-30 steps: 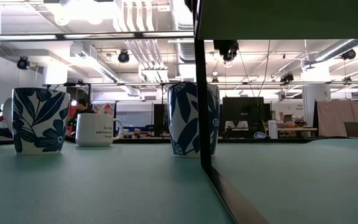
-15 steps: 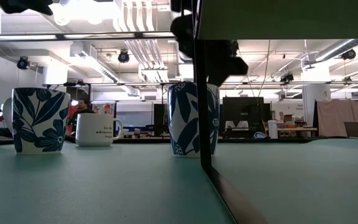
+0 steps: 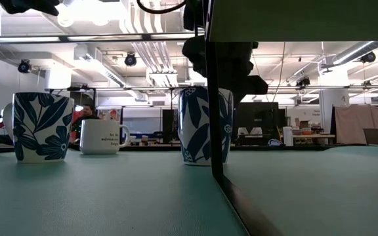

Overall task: Place coffee mugs
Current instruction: Put the right blue patterned mug on the shelf

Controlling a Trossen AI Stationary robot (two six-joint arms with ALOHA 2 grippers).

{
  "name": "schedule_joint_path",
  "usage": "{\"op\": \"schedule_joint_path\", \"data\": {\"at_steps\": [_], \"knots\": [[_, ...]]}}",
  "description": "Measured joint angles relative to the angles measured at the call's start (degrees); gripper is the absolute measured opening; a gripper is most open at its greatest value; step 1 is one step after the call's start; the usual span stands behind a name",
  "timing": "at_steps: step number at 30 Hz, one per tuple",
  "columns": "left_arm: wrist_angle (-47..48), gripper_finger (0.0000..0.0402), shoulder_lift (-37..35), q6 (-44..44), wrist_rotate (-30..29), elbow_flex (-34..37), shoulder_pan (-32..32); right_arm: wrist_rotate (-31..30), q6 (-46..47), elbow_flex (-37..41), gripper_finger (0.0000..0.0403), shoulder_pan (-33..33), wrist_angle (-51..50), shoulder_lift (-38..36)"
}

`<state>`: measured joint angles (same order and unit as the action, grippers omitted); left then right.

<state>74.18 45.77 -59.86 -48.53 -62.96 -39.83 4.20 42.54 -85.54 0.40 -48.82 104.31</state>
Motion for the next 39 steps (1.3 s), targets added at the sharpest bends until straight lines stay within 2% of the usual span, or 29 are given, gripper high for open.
{"op": "schedule_joint_path", "data": {"at_steps": [2,4,13,21,29,32,37,39], "knots": [[0.11,0.0123,-0.04,0.02,-0.55,0.00,0.00,1.02,-0.81,-0.02,0.0036,0.00,-0.86,-0.04],[0.14,0.0123,-0.23,0.00,-0.57,0.00,0.00,1.87,-2.39,-0.43,0.0020,0.09,-2.91,-0.17],[-0.08,0.0123,-0.34,-0.67,-0.61,0.00,0.00,1.00,-6.40,-2.29,0.0017,0.46,-17.44,-6.71],[-0.32,0.0123,-0.05,-4.04,-0.94,0.00,0.00,3.55,-6.16,-2.43,0.0015,-1.40,-21.04,-17.44],[-4.09,0.0123,1.97,-5.74,-5.71,0.00,-0.02,5.31,-4.85,-2.97,0.0014,-6.97,-24.51,-23.33],[-4.83,0.0123,3.01,-7.63,-7.97,0.00,-0.02,5.47,-3.20,-5.70,0.0014,-9.43,-29.05,-24.05],[-5.10,0.0123,5.66,-12.96,-8.13,0.00,0.00,4.91,-2.15,-13.22,0.0014,-13.38,-41.37,-23.64],[-5.20,0.0123,6.90,-14.77,-8.13,0.00,-0.01,4.23,-1.52,-14.50,0.0014,-14.98,-41.14,-23.73]]}}
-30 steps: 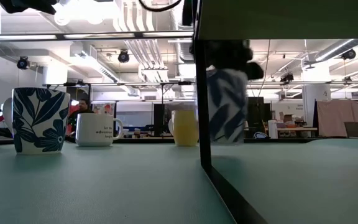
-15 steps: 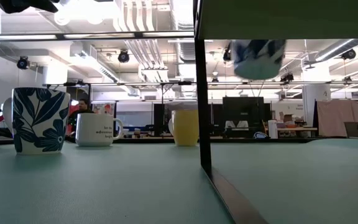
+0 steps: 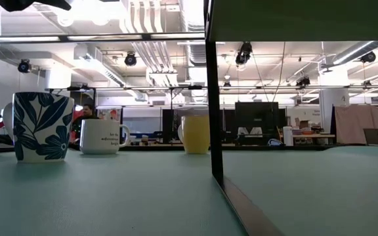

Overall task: Place coffee mugs
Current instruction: Put the right blue patterned mug on the shelf

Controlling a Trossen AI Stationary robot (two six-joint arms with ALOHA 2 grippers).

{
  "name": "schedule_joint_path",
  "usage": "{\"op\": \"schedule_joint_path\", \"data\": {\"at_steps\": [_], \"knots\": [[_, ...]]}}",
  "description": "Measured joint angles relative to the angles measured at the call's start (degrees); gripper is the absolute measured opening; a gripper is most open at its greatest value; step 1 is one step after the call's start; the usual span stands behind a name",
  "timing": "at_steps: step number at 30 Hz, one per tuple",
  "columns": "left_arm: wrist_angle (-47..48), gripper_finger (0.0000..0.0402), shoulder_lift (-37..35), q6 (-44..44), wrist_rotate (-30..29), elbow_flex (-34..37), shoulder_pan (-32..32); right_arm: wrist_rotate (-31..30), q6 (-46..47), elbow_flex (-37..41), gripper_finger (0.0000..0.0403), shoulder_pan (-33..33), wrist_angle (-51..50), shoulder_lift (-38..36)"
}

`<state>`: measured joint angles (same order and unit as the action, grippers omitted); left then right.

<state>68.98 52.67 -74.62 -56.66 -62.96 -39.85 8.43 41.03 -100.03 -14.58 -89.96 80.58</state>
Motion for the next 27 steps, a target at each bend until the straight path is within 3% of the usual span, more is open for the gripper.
{"op": "schedule_joint_path", "data": {"at_steps": [7,19,27], "knots": [[-0.94,0.0123,5.60,-5.52,0.00,0.00,-0.01,0.01,2.58,0.59,0.0014,-5.63,-0.01,-1.75],[-7.38,0.0123,9.59,-5.91,-1.53,0.00,0.00,1.04,5.48,3.12,0.0014,-19.18,0.02,-2.49],[-8.64,0.0123,9.33,-5.89,-2.96,0.00,0.36,-3.94,10.75,5.46,0.0014,-23.65,-0.02,-5.60]]}}
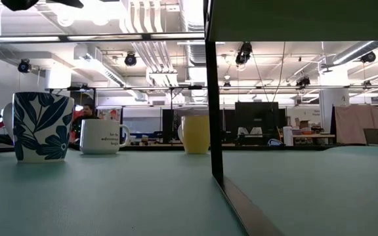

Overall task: Place coffee mugs
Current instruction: Put the right blue patterned mug on the shelf

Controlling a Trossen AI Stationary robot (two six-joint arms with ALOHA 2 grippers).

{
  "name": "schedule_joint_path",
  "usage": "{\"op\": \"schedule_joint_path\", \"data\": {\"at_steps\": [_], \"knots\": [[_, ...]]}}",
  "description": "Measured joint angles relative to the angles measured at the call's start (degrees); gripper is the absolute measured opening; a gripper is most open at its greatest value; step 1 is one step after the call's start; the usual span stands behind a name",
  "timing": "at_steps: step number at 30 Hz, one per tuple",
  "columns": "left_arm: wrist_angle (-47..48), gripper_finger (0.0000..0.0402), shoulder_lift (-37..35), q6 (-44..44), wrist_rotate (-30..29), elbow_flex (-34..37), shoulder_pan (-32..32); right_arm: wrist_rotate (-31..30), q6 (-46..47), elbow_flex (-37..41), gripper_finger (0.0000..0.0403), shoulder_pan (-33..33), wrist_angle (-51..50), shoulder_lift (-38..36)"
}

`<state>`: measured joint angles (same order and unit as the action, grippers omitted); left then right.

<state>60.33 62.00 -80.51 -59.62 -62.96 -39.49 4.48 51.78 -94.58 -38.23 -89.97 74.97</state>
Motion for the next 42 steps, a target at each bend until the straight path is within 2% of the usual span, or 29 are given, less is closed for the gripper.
{"op": "schedule_joint_path", "data": {"at_steps": [8,24,42], "knots": [[-0.78,0.0123,0.02,0.02,-0.04,0.00,0.06,2.44,8.70,3.72,0.0014,-4.39,-0.04,-3.38],[-0.81,0.0123,-0.02,0.48,-2.00,0.00,0.46,2.00,20.80,11.05,0.0014,-14.24,0.02,-5.61],[-0.83,0.0123,-0.04,0.74,-2.00,0.00,0.62,1.67,31.22,12.50,0.0024,-19.85,0.17,-6.90]]}}
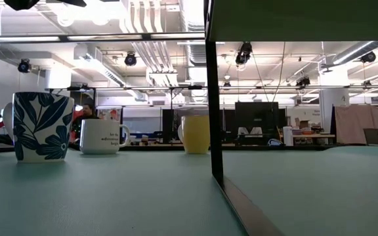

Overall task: Place coffee mugs
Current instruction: Put the right blue patterned mug on the shelf

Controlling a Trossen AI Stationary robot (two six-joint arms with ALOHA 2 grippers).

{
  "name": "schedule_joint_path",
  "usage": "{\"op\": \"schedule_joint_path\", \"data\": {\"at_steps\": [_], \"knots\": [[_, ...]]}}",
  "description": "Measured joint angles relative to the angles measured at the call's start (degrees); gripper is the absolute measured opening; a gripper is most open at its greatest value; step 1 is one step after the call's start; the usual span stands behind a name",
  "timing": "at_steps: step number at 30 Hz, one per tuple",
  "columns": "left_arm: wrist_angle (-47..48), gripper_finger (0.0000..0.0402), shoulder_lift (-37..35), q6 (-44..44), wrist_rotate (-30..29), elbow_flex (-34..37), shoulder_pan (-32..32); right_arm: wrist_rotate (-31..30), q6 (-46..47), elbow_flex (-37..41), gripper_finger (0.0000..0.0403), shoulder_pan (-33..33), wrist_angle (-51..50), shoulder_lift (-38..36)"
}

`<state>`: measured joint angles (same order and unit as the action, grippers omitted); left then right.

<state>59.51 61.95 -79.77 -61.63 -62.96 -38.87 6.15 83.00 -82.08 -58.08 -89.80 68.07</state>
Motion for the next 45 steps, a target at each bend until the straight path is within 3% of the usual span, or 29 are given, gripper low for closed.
{"op": "schedule_joint_path", "data": {"at_steps": [10,22,35,45], "knots": [[0.02,0.0123,0.00,0.02,-0.44,0.00,0.00,0.48,4.68,0.09,0.0027,-0.18,-0.11,-0.03],[0.04,0.0123,0.00,0.03,-0.44,0.00,0.00,0.35,5.90,-2.17,0.0059,-0.18,-0.34,-0.13],[-0.02,0.0123,0.00,0.81,-0.44,0.00,0.00,-0.35,7.07,-7.86,0.0061,-0.18,-0.15,-0.15],[-0.07,0.0123,-0.01,1.27,-0.42,0.00,0.00,-10.78,7.81,-11.54,0.0059,-0.13,-0.18,-0.15]]}}
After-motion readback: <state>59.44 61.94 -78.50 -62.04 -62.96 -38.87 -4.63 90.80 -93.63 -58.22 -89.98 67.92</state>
